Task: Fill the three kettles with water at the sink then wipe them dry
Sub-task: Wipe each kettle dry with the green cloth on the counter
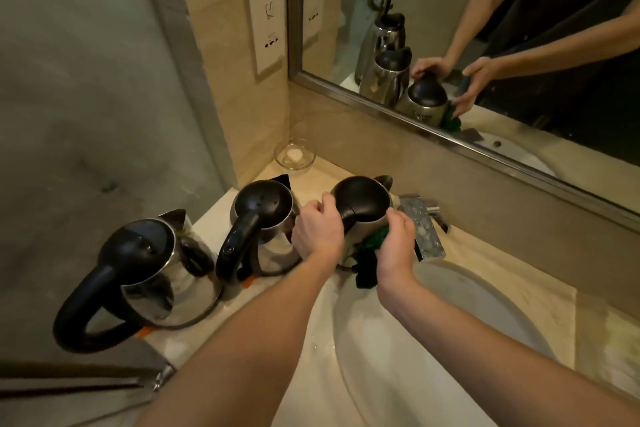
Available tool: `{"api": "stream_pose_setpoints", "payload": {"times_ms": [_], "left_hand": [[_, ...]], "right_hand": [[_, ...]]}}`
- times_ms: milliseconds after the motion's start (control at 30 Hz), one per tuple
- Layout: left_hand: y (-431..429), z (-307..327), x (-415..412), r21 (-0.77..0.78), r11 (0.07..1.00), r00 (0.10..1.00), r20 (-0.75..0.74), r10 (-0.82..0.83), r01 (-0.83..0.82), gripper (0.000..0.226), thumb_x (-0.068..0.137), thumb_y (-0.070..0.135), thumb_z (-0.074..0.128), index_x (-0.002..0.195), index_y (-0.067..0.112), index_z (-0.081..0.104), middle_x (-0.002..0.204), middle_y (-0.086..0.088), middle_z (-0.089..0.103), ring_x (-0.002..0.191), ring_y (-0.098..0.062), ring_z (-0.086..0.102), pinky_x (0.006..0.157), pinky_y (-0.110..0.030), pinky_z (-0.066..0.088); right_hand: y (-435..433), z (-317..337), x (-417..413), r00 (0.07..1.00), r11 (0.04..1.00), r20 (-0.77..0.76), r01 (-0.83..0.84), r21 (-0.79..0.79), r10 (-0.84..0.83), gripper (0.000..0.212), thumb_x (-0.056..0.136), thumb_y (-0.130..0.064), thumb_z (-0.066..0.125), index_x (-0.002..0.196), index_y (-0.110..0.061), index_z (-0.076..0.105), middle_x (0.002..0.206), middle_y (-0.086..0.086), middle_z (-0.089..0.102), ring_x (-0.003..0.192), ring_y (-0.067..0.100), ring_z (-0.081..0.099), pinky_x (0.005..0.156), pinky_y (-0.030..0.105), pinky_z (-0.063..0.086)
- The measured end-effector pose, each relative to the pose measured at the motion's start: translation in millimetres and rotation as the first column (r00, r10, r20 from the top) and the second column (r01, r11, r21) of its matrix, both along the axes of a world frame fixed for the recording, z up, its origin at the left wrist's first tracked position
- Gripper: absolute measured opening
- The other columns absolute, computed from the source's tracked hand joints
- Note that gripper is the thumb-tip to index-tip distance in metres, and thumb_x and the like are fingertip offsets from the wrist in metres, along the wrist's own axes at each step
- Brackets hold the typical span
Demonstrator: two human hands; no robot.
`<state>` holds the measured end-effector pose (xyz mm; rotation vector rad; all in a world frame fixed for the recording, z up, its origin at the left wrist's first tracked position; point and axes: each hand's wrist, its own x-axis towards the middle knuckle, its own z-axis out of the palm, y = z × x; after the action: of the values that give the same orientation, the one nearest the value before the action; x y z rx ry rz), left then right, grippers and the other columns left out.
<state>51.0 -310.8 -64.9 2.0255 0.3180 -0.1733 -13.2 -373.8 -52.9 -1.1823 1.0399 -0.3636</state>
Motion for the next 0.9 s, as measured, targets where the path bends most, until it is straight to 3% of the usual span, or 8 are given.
{"api": "stream_pose_setpoints", "payload": {"times_ms": [67, 167, 333, 533, 633, 733, 800, 900], "left_hand": [[-5, -5, 5, 0.01, 1.0, 1.0, 0.001, -0.009, 0.009, 0.045, 0.1, 0.049, 0.039, 0.077, 0.019, 0.063, 0.078, 0.0, 0.063, 0.083, -0.02, 0.06, 0.092, -0.041, 0.047], [-8, -9, 11, 0.014, 1.0, 1.0, 0.012, -0.019, 0.019, 0.047, 0.099, 0.05, 0.039, 0.078, 0.018, 0.064, 0.082, -0.003, 0.067, 0.085, -0.022, 0.062, 0.092, -0.043, 0.048], [-10, -9, 7, 0.001, 0.999, 0.999, -0.007, -0.04, 0.04, 0.044, 0.102, 0.048, 0.038, 0.085, 0.017, 0.064, 0.079, 0.004, 0.06, 0.085, -0.017, 0.058, 0.086, -0.035, 0.042], [2, 0, 2, 0.049, 0.976, 0.977, 0.01, -0.214, 0.213, 0.046, 0.103, 0.051, 0.031, 0.099, 0.015, 0.06, 0.083, 0.001, 0.058, 0.085, -0.015, 0.057, 0.079, -0.031, 0.042], [20, 5, -3, 0.16, 0.943, 0.949, 0.073, -0.308, 0.293, 0.041, 0.102, 0.051, 0.032, 0.096, 0.018, 0.055, 0.076, 0.002, 0.055, 0.08, -0.017, 0.058, 0.079, -0.038, 0.051], [44, 12, -5, 0.332, 0.875, 0.889, 0.171, -0.424, 0.353, 0.036, 0.102, 0.048, 0.033, 0.093, 0.019, 0.051, 0.076, 0.001, 0.057, 0.076, -0.018, 0.059, 0.073, -0.038, 0.051], [63, 17, -4, 0.488, 0.79, 0.818, 0.232, -0.526, 0.37, 0.035, 0.103, 0.046, 0.033, 0.092, 0.017, 0.049, 0.078, 0.0, 0.057, 0.074, -0.017, 0.056, 0.064, -0.034, 0.042], [91, 22, 1, 0.709, 0.625, 0.686, 0.277, -0.673, 0.326, 0.034, 0.102, 0.044, 0.034, 0.095, 0.015, 0.051, 0.086, -0.002, 0.055, 0.079, -0.018, 0.048, 0.065, -0.033, 0.036]], "right_hand": [[-4, -6, 6, 1.0, 1.0, -0.003, 0.01, -0.004, -0.01, 0.038, 0.097, -0.042, 0.046, 0.132, -0.027, 0.046, 0.12, -0.001, 0.053, 0.101, 0.01, 0.048, 0.091, 0.036, 0.038], [-8, -13, 11, 0.999, 0.999, -0.034, 0.008, -0.035, -0.009, 0.035, 0.093, -0.045, 0.047, 0.124, -0.027, 0.049, 0.119, 0.001, 0.054, 0.108, 0.016, 0.05, 0.097, 0.041, 0.042], [-16, -9, 17, 0.997, 0.997, -0.031, 0.071, -0.021, -0.071, 0.008, 0.098, -0.037, 0.045, 0.095, -0.03, 0.047, 0.097, -0.003, 0.053, 0.087, 0.009, 0.048, 0.086, 0.037, 0.043], [-15, -8, 11, 0.983, 0.988, -0.102, 0.152, -0.032, -0.155, 0.012, 0.097, -0.038, 0.04, 0.089, -0.032, 0.047, 0.096, -0.003, 0.054, 0.088, 0.011, 0.051, 0.095, 0.046, 0.048], [-5, -7, 1, 0.984, 0.989, -0.104, 0.145, -0.037, -0.148, 0.014, 0.097, -0.035, 0.04, 0.101, -0.026, 0.05, 0.098, -0.001, 0.055, 0.091, 0.015, 0.053, 0.095, 0.047, 0.047], [12, -5, -10, 0.987, 0.992, -0.104, 0.125, -0.019, -0.127, 0.024, 0.095, -0.035, 0.041, 0.11, -0.02, 0.052, 0.101, 0.002, 0.056, 0.099, 0.022, 0.054, 0.095, 0.046, 0.046], [24, -3, -18, 0.989, 0.994, -0.094, 0.11, -0.023, -0.112, 0.027, 0.094, -0.035, 0.042, 0.108, -0.016, 0.054, 0.101, 0.005, 0.058, 0.101, 0.025, 0.055, 0.093, 0.046, 0.045], [43, 0, -26, 0.993, 0.996, -0.081, 0.084, -0.017, -0.085, 0.019, 0.096, -0.035, 0.043, 0.104, -0.021, 0.053, 0.104, 0.003, 0.057, 0.103, 0.023, 0.053, 0.099, 0.048, 0.043]]}}
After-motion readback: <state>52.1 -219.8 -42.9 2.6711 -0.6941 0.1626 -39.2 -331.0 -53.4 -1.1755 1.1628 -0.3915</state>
